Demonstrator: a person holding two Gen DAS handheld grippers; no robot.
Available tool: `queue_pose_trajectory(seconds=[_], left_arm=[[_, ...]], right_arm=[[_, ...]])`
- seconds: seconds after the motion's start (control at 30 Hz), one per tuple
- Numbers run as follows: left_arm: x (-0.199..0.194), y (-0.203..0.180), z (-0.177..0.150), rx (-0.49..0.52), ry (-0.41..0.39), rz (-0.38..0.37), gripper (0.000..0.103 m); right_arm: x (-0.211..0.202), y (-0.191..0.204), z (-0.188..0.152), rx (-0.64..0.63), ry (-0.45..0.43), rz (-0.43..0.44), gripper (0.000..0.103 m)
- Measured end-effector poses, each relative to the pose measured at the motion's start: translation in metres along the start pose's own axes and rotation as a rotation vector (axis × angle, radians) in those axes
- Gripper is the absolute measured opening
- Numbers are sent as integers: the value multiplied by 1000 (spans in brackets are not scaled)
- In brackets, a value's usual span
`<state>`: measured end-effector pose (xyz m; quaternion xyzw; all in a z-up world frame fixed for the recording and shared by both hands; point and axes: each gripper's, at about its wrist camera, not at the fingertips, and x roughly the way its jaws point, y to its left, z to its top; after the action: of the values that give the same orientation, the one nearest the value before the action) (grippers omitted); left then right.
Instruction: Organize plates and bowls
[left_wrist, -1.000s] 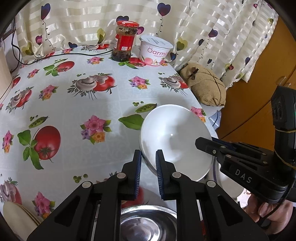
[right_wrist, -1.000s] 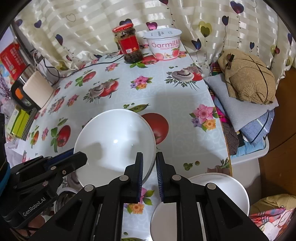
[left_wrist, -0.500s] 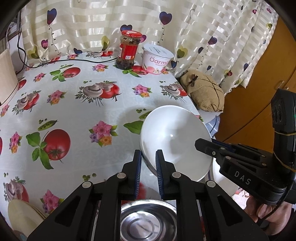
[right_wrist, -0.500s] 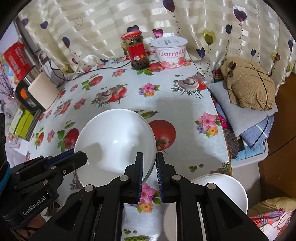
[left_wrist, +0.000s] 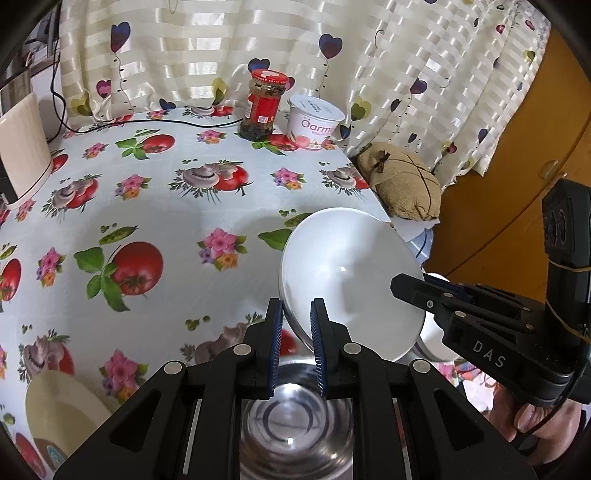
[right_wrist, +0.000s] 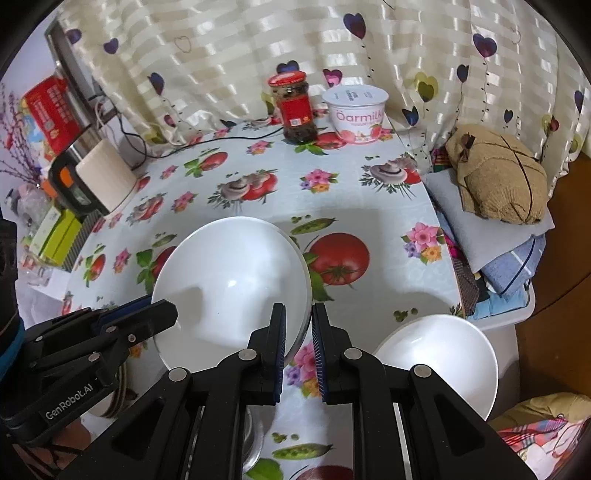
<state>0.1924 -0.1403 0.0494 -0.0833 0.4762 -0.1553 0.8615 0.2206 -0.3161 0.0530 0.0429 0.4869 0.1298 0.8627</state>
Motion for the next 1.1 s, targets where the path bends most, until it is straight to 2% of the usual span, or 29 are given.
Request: queue_pose_trajectory(seconds=[0.63,1.1], left_arm=[[-34,11,-33,-16,7,3,16],[-38,22,-67,-42,56,16,16]], right_arm=[[-27,33,-30,-23,-2,17,14],[-22,46,-63,-18,58,41,14]])
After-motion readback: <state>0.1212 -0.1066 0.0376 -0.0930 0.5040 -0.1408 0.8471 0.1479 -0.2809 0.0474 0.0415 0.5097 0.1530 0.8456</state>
